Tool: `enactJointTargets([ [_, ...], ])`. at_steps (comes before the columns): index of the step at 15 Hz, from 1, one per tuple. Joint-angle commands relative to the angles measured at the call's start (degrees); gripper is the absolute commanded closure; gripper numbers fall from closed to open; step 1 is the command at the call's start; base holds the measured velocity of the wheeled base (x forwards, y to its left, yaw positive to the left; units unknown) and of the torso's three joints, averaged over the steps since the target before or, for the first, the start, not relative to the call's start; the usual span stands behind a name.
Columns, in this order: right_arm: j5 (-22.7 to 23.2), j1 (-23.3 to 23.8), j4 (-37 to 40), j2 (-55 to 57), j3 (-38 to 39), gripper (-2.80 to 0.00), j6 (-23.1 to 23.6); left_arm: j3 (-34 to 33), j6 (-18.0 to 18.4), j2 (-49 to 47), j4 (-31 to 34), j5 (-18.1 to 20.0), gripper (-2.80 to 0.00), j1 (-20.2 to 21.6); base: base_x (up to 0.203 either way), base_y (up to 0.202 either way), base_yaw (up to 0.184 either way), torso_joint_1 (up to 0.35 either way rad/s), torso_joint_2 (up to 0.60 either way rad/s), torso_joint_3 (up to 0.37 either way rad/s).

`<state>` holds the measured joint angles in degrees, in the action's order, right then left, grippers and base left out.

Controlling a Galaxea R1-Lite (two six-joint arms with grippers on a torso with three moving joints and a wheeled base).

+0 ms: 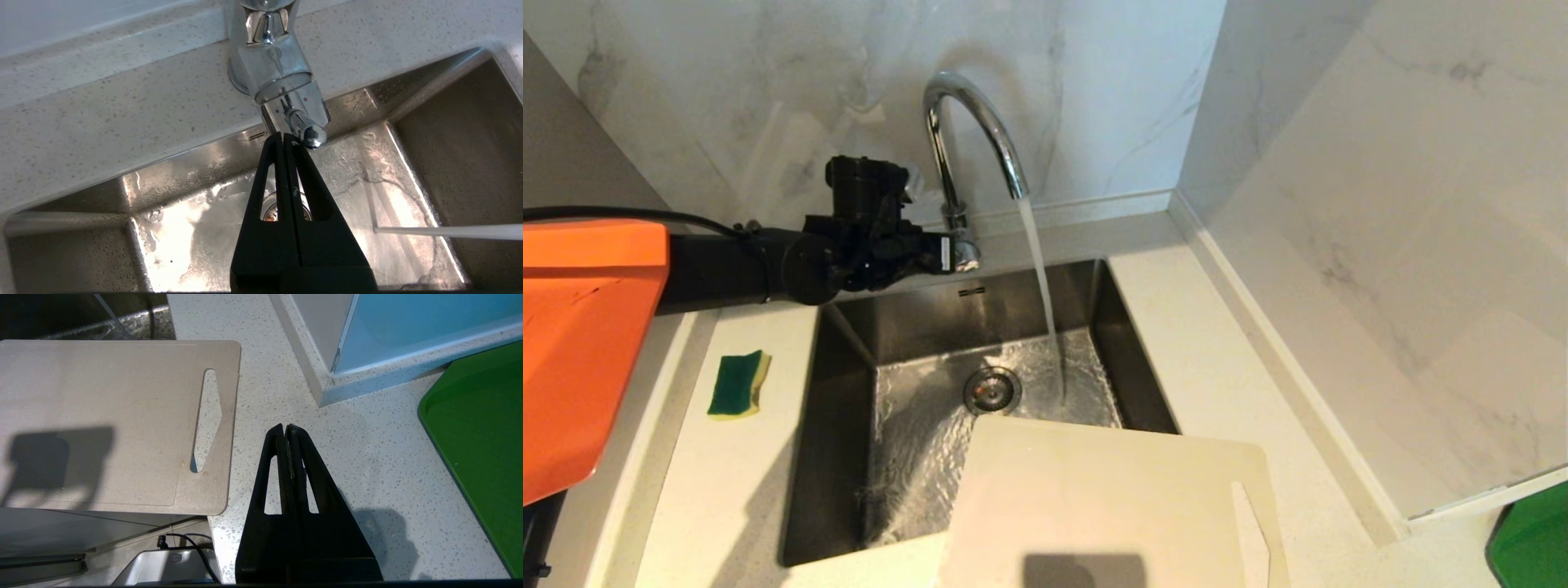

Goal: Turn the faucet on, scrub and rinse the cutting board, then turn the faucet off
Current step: Turn off the tap

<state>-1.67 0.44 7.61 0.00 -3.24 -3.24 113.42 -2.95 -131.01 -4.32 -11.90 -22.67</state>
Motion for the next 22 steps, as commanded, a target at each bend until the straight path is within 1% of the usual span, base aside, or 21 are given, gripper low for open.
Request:
enactJointTargets([
  [1,0.0,0.0,0.04,0.0,-0.01,0.0,-0.01,0.05,-0.04,-0.3,-0.25,0.03,0.0,0.0,0.0,0.0,0.0,0.0,0.0,0.0],
  [6,0.0,0.0,0.04,0.0,-0.01,0.0,-0.01,0.05,-0.6,-0.39,-0.61,0.47,0.0,-0.09,0.0,0.0,0.0,0.0,0.0,0.0],
  [7,0.0,0.0,0.04,0.0,-0.01,0.0,-0.01,0.05,-1.25,-0.39,-0.9,0.52,0.0,-0.09,0.0,0.0,0.0,0.0,0.0,0.0],
  [8,0.0,0.0,0.04,0.0,-0.01,0.0,-0.01,0.05,-1.8,-0.39,-1.67,0.74,0.0,-0.09,0.0,0.0,0.0,0.0,0.0,0.0],
  [12,0.0,0.0,0.04,0.0,-0.01,0.0,-0.01,0.05,-1.87,-1.26,-6.36,0.91,0.0,-0.01,0.0,0.0,0.0,0.0,0.0,0.0],
  [16,0.0,0.0,0.04,0.0,-0.01,0.0,-0.01,0.05,-1.72,-1.79,-7.72,0.91,0.0,0.0,0.0,0.0,0.0,0.0,0.0,0.0],
  [19,0.0,0.0,0.04,0.0,-0.01,0.0,-0.01,-0.04,-1.27,-1.74,-7.1,0.16,0.0,0.0,0.0,0.0,0.0,0.0,0.0,0.0],
  [20,0.0,0.0,0.04,0.0,-0.01,0.0,-0.01,-0.18,-1.18,-1.31,-6.06,-0.48,0.0,0.0,0.0,0.0,0.0,0.0,0.0,0.0],
  [22,0.0,0.0,0.04,0.0,-0.01,0.0,-0.01,-0.48,-0.72,-0.12,-1.89,-1.24,0.0,-0.08,0.0,0.0,0.0,0.0,0.0,0.0],
])
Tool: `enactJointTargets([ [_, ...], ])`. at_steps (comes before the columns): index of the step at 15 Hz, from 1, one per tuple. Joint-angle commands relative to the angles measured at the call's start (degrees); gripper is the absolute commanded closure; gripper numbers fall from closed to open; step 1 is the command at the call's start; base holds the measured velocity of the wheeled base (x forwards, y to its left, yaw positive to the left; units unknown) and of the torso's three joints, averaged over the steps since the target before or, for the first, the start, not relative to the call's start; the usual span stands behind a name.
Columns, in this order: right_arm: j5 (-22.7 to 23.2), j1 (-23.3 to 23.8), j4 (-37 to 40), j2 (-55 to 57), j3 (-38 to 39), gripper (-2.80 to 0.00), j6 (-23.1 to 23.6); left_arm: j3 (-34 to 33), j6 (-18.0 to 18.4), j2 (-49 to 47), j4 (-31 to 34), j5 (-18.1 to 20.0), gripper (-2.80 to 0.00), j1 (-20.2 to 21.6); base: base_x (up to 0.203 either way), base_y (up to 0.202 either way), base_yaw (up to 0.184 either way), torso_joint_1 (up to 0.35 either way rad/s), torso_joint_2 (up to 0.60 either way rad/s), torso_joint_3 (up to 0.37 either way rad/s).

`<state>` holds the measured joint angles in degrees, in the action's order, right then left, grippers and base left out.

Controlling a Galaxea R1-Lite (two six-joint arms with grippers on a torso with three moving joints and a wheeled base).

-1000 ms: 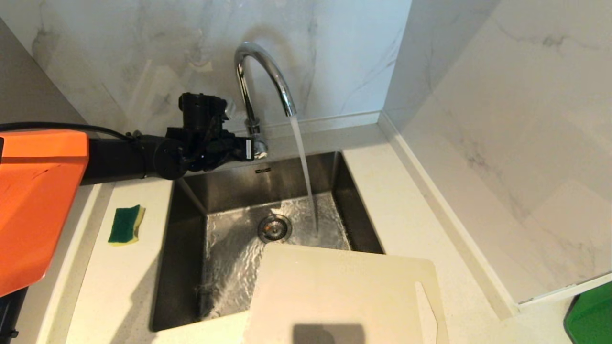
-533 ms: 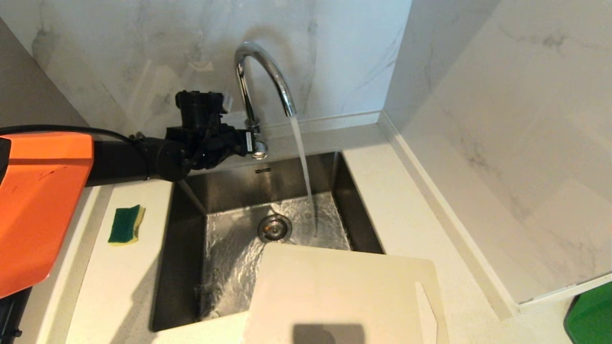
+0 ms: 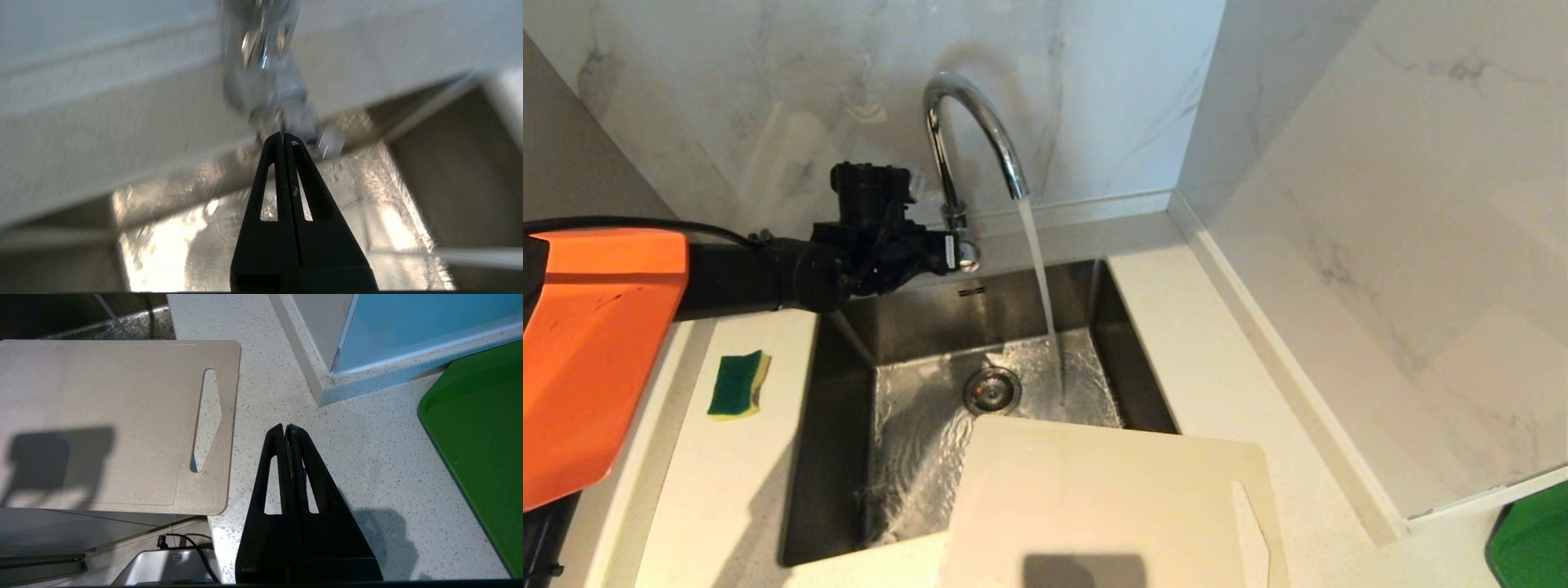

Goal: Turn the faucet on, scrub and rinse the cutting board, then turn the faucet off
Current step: Turn off the tap

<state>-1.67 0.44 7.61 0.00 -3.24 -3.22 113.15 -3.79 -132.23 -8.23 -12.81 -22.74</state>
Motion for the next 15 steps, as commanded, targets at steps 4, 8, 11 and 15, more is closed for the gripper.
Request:
enactJointTargets([
  [4,0.0,0.0,0.04,0.0,-0.01,0.0,-0.03,-0.12,0.1,2.76,6.91,-0.13,0.0,-0.82,0.0,0.0,0.0,0.0,0.0,0.0],
  [8,0.0,0.0,0.04,0.0,-0.01,0.0,-0.03,0.23,-0.34,2.46,4.63,0.41,0.0,-1.7,0.0,0.0,0.0,0.0,0.0,0.0],
  [11,0.0,0.0,0.04,0.0,-0.01,0.0,-0.03,0.32,-0.42,1.79,2.75,0.41,0.0,-1.7,0.0,0.0,0.0,0.0,0.0,0.0],
  [15,0.0,0.0,0.04,0.0,-0.01,0.0,-0.03,0.32,-0.02,0.23,0.0,0.32,0.0,-1.61,0.0,0.0,0.0,0.0,0.0,0.0],
])
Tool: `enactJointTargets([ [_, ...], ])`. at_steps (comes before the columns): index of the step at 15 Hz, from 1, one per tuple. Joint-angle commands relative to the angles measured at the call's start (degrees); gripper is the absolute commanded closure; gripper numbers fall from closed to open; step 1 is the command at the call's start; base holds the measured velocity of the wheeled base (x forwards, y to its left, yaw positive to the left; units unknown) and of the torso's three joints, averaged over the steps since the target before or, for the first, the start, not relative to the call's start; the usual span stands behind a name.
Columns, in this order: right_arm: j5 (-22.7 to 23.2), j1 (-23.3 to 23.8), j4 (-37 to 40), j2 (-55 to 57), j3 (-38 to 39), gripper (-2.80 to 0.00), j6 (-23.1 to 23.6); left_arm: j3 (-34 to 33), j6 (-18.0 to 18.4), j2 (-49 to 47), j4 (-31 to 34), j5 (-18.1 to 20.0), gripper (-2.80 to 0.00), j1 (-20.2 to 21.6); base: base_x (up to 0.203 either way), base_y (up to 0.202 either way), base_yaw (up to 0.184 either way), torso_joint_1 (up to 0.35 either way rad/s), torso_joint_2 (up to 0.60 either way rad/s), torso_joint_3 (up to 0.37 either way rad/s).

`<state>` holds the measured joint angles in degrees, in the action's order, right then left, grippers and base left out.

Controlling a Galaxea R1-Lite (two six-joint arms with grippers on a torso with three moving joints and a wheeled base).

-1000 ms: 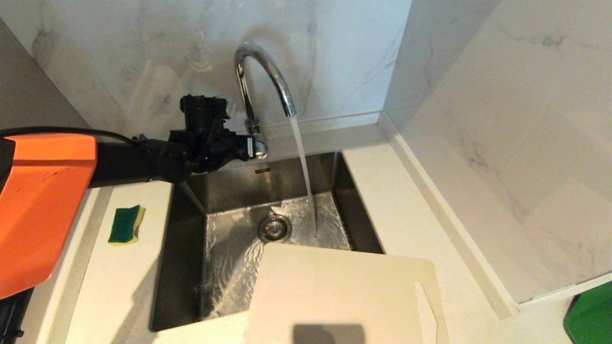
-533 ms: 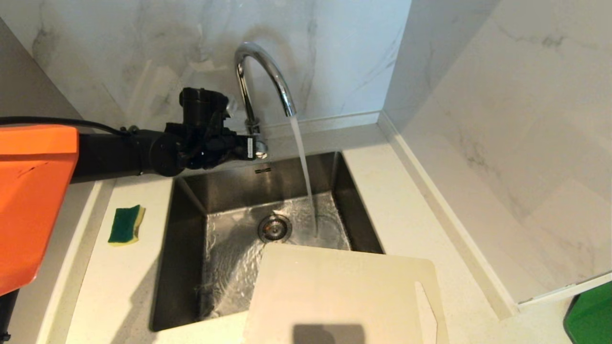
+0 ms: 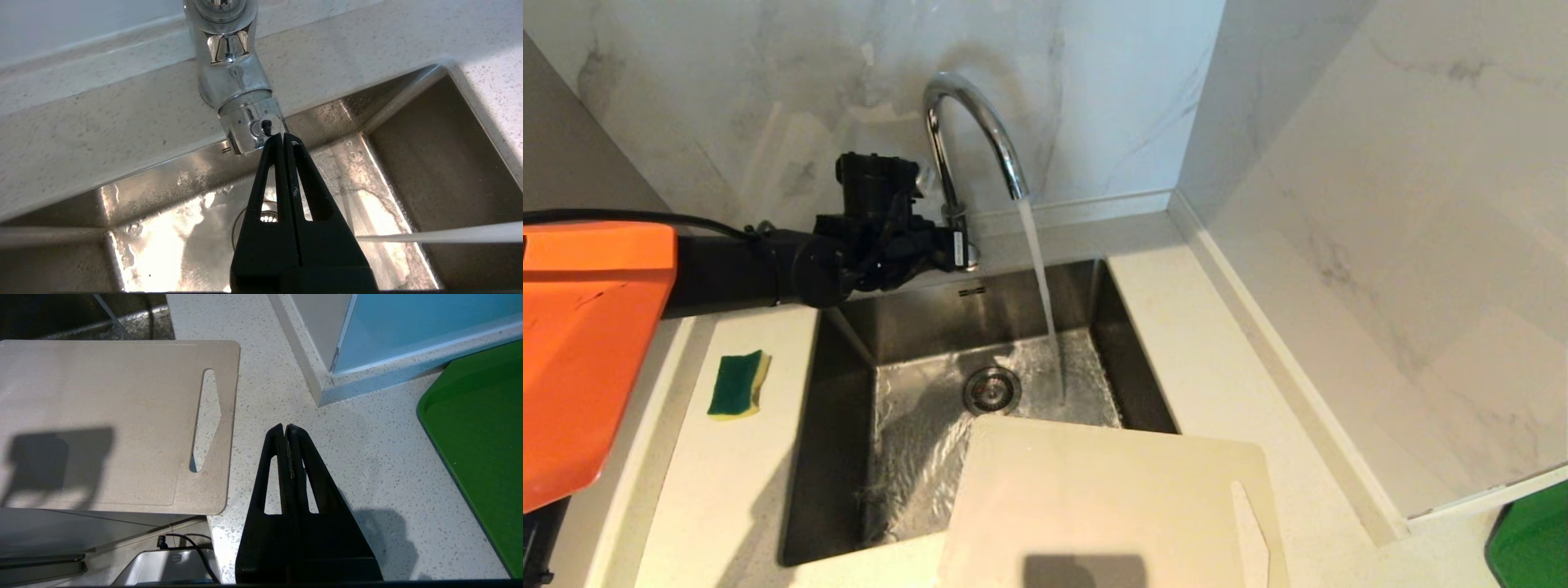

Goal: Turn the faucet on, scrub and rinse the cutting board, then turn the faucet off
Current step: Turn off the tap

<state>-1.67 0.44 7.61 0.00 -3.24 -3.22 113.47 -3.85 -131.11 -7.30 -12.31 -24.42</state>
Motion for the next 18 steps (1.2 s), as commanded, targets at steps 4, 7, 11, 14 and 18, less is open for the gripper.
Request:
enactJointTargets([
  [4,0.0,0.0,0.04,0.0,-0.01,0.0,-0.03,0.0,1.83,-1.61,-3.86,-0.78,0.0,0.16,0.0,0.0,0.0,0.0,0.0,0.0],
  [7,0.0,0.0,0.04,0.0,-0.01,0.0,-0.03,0.0,2.09,-1.59,-3.95,-0.78,0.0,0.6,0.0,0.0,0.0,0.0,0.0,0.0],
  [11,0.0,0.0,0.04,0.0,-0.01,0.0,-0.03,0.0,2.01,-1.7,-4.83,-0.7,0.0,1.56,0.0,0.0,0.0,0.0,0.0,0.0],
  [14,0.0,0.0,0.04,0.0,-0.01,0.0,-0.03,0.0,1.92,-1.88,-5.86,-0.68,0.0,1.84,0.0,0.0,0.0,0.0,0.0,0.0],
  [18,0.0,0.0,0.04,0.0,-0.01,0.0,-0.03,0.0,1.84,-2.84,-6.85,-0.61,0.0,2.37,0.0,0.0,0.0,0.0,0.0,0.0],
])
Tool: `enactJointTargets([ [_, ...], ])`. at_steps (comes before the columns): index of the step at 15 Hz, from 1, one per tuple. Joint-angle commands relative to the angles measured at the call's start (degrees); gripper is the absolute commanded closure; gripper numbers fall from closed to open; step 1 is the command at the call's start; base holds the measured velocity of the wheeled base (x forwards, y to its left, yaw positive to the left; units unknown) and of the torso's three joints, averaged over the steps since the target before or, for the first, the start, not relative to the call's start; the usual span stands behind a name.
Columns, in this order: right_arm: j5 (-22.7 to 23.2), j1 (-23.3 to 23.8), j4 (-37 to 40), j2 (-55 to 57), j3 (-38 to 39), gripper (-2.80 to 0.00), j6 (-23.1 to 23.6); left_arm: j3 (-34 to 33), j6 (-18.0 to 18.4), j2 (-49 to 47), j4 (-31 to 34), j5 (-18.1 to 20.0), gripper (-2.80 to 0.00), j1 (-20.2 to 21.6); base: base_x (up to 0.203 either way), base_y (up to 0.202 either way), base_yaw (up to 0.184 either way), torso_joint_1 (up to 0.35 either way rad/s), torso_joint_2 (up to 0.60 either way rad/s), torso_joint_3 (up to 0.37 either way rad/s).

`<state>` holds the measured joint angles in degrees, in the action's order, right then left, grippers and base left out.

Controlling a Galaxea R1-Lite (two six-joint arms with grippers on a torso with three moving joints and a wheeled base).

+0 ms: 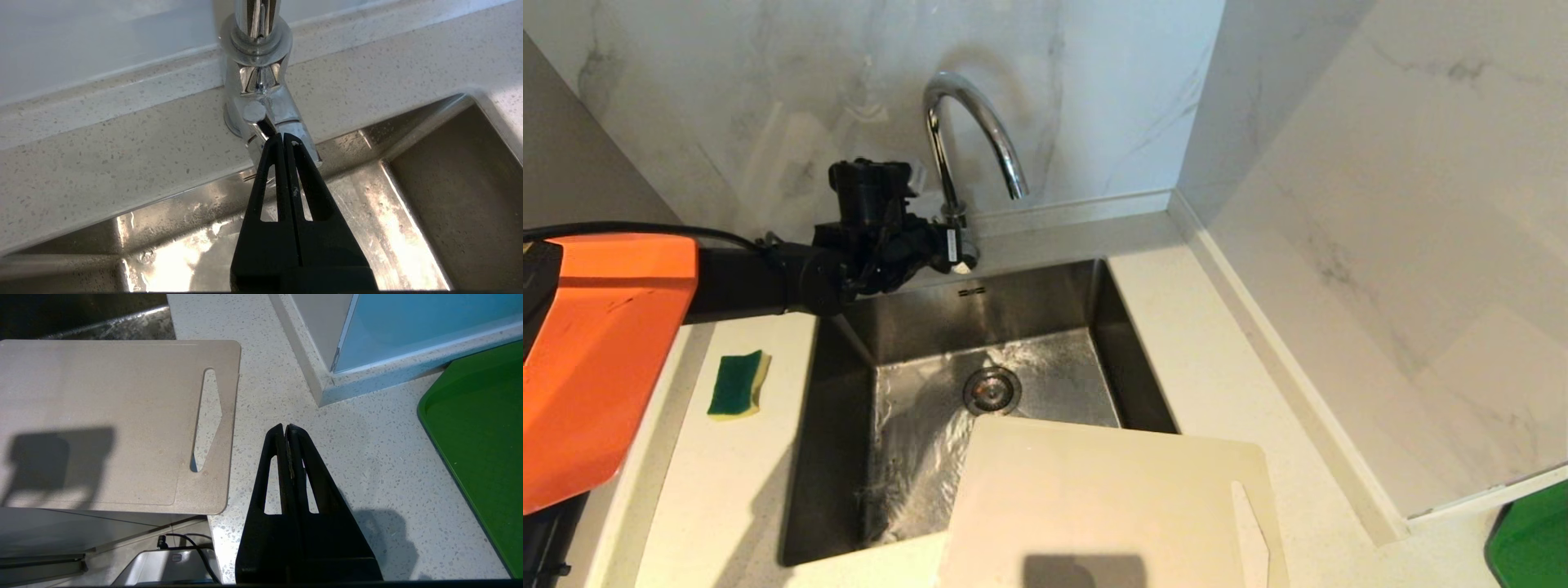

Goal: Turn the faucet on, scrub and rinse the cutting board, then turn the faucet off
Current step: Turn off the tap

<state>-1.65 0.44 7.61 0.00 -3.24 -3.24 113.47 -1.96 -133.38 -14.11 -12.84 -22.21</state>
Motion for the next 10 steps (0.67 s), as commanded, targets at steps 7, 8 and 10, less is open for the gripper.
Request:
enactJointTargets([
  [7,-0.02,0.0,0.04,0.0,-0.01,0.0,-0.02,-0.09,-0.15,-0.81,-0.48,-0.02,0.0,0.85,0.0,0.0,0.0,0.0,0.0,0.0],
  [8,-0.02,0.0,0.04,0.0,-0.01,0.0,-0.02,-0.09,-0.15,-0.29,-0.38,-0.08,0.0,0.77,0.0,0.0,0.0,0.0,0.0,0.0],
  [10,-0.02,0.0,0.04,0.0,-0.01,0.0,-0.02,-0.84,-0.15,2.48,0.72,-0.12,0.0,0.73,0.0,0.0,0.0,0.0,0.0,0.0],
])
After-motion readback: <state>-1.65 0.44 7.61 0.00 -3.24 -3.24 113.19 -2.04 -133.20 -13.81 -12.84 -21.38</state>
